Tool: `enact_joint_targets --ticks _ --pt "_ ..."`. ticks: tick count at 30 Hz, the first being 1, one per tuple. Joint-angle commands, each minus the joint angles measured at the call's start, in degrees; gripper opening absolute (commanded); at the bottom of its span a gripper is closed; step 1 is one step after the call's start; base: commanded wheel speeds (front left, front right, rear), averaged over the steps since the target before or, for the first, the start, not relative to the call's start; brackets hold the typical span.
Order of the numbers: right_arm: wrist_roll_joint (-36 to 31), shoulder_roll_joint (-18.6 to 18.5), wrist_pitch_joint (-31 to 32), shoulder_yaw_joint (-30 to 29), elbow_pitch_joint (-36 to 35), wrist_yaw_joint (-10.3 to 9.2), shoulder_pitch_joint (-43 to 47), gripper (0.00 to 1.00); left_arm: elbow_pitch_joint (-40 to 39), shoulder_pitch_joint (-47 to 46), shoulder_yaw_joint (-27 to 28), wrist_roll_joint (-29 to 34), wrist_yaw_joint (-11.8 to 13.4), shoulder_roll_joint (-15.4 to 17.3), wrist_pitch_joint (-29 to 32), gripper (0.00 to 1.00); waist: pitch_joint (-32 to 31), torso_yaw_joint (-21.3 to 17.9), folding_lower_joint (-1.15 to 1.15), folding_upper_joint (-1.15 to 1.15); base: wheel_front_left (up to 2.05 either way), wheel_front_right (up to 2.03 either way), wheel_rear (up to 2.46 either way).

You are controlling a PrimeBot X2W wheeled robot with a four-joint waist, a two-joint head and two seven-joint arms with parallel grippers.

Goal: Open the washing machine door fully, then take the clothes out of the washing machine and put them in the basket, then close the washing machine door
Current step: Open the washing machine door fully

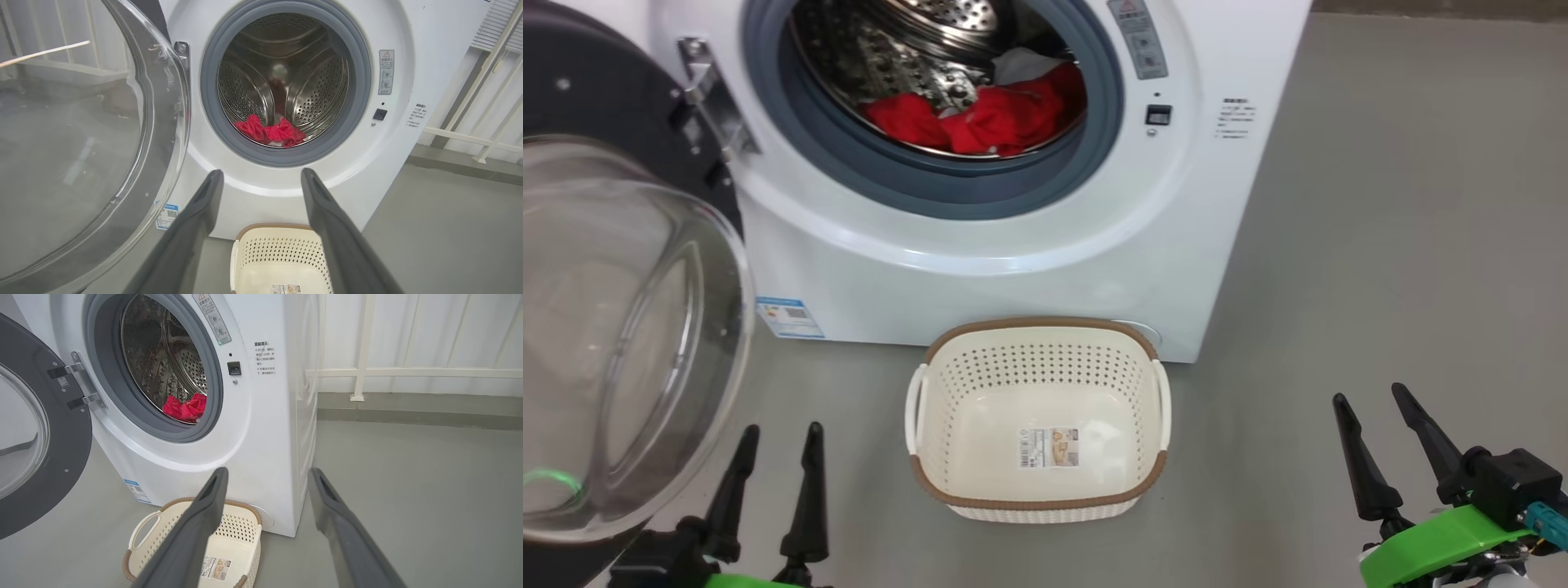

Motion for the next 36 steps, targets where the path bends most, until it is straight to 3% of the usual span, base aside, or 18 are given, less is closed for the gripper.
enact_joint_targets --ticks 1,18,36 --pt "-0.2 -0.9 -0.5 0.5 -1.6 0.36 -0.4 1.00 -1.9 -1.4 0.9 0.7 0.1 1.2 -0.3 1.00 0.6 -1.9 0.00 0.00 0.00 0.00 0.00" --pt "0.1 -0.8 -0.5 -2.2 -2.1 0.36 -0.5 1.00 -4.5 -1.4 -0.4 4.1 0.1 1.7 -0.3 1.00 2.0 -9.0 0.00 0.00 0.00 0.00 0.00" --pt "-0.1 -0.3 -0.5 -4.4 -2.4 0.36 1.5 1.00 -5.3 0.0 -0.1 4.4 0.1 1.4 -0.3 1.00 1.0 -10.3 0.00 0.00 0.00 0.00 0.00"
